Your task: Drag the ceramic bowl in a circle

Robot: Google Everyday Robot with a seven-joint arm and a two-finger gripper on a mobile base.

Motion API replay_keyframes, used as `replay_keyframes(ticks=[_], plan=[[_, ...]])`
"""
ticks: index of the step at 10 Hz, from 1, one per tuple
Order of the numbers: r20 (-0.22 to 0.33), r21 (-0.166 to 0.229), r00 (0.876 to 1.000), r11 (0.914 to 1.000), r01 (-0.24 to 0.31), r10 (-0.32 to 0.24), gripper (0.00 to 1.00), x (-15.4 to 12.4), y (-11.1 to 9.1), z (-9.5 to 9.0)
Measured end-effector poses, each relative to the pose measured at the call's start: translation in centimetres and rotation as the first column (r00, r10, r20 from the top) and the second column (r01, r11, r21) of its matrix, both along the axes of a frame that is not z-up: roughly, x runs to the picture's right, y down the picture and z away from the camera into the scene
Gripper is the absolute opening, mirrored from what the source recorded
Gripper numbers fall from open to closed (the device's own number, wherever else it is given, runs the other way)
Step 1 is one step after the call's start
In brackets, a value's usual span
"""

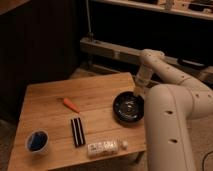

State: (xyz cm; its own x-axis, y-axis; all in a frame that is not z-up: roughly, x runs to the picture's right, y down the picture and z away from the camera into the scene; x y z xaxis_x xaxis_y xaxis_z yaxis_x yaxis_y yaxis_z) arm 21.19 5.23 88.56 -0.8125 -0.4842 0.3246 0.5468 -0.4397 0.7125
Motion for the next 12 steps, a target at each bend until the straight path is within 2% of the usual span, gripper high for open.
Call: replay_keyframes(ticks=[2,5,6,7,8,11,12], plan=[[0.034,-0.012,0.999,0.9998,0.017,-0.017,0.00,-0.6,1.1,-0.8],[0.142,-0.036,0.987,0.9956,0.087,-0.081,0.00,-6.6,2.8,-1.8],[0.192,-0.042,0.975,0.9916,0.123,-0.112,0.00,-10.1,3.2,-2.0],[0.226,-0.044,0.965,0.9883,0.146,-0.133,0.00,-12.3,3.6,-2.2],[0.271,-0.047,0.949,0.9827,0.179,-0.160,0.00,-14.7,4.3,-2.6],[0.389,-0.034,0.892,0.9640,0.264,-0.230,0.00,-19.4,5.4,-3.2],[0.404,-0.026,0.883,0.9616,0.273,-0.240,0.00,-20.0,5.1,-3.2]])
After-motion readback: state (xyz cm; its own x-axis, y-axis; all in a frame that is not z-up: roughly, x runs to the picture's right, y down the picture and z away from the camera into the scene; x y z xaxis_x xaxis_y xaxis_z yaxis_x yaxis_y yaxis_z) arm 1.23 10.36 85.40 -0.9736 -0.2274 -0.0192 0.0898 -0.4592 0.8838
